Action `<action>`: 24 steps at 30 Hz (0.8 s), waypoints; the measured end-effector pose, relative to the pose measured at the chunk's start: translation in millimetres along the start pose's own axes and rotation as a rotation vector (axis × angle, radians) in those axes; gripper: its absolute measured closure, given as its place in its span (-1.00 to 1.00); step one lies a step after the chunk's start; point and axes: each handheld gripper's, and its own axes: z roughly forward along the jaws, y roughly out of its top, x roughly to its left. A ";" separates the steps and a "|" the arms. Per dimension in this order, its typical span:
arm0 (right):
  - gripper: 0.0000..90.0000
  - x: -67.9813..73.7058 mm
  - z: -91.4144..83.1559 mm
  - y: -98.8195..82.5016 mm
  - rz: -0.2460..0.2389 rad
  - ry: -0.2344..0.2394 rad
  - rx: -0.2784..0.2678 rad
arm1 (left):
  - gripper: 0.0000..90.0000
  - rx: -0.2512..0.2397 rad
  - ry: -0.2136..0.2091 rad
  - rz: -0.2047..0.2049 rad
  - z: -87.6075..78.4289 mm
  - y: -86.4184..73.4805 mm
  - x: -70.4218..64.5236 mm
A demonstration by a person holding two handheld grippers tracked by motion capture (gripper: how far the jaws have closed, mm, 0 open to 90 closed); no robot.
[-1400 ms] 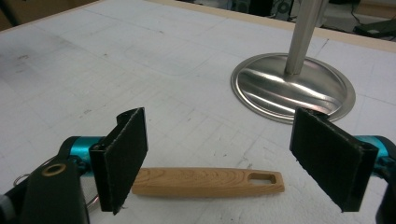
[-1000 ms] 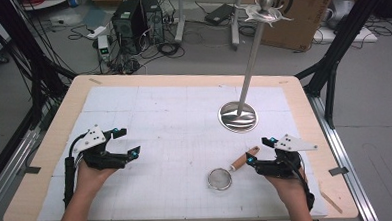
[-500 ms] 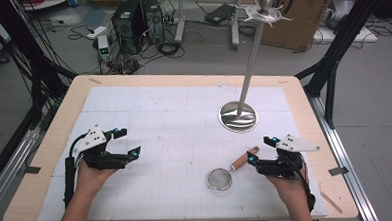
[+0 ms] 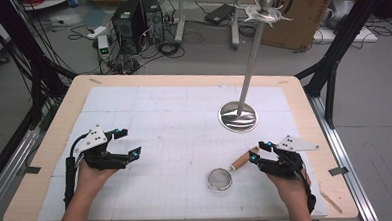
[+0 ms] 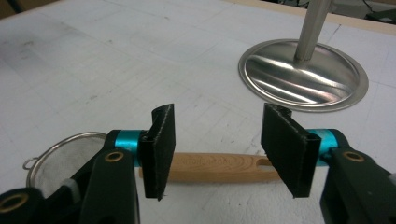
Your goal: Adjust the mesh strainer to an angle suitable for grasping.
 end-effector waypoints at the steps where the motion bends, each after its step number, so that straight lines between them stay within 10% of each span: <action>1: 0.09 -0.3 0.5 -0.5 -0.006 -0.007 0.008 | -0.64 0.002 0.000 0.001 -0.1 -0.1 0.2; 24: 0.73 -2.6 14.0 -11.8 -0.042 -0.058 0.165 | -0.64 0.017 0.000 0.003 1.3 -1.2 1.2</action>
